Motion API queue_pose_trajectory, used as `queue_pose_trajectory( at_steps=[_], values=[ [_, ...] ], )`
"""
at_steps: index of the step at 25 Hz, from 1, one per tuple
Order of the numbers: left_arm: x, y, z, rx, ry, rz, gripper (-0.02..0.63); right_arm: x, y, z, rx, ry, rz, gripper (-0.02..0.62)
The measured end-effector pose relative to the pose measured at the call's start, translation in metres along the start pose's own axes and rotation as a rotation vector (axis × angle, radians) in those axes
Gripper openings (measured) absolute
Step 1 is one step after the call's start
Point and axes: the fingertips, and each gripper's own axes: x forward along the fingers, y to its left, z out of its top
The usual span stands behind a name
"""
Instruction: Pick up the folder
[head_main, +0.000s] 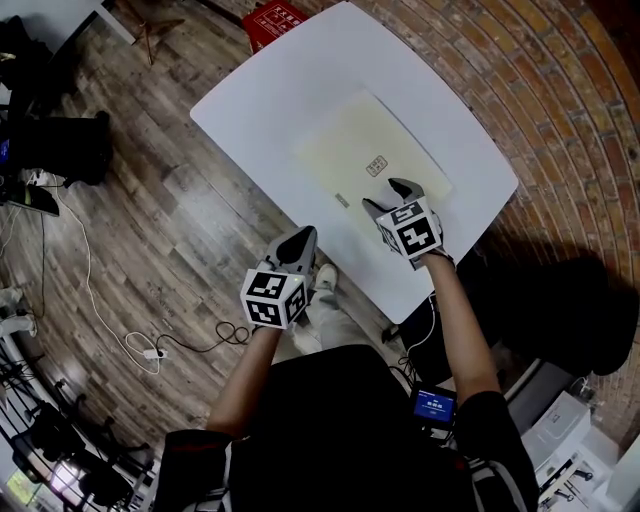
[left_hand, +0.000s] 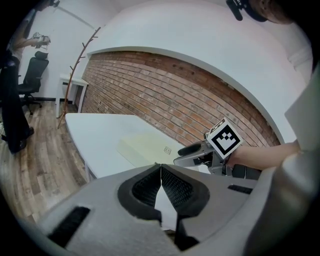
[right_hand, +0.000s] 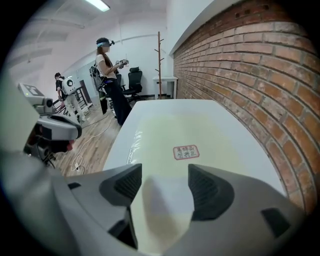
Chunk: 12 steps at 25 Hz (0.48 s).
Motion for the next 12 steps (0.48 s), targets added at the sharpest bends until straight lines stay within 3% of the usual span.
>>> queue_pose_trajectory(
  at_steps=[5,12],
  values=[
    [0.0,-0.001,-0.015,-0.063,0.02,-0.011,0.02,0.003,-0.005,0.004,0.028,-0.017,0.007,0.291],
    [0.001,-0.002,-0.023,-0.083,0.03,-0.018,0.02,0.011,-0.008,0.001,0.044,0.001,0.014,0.304]
  ],
)
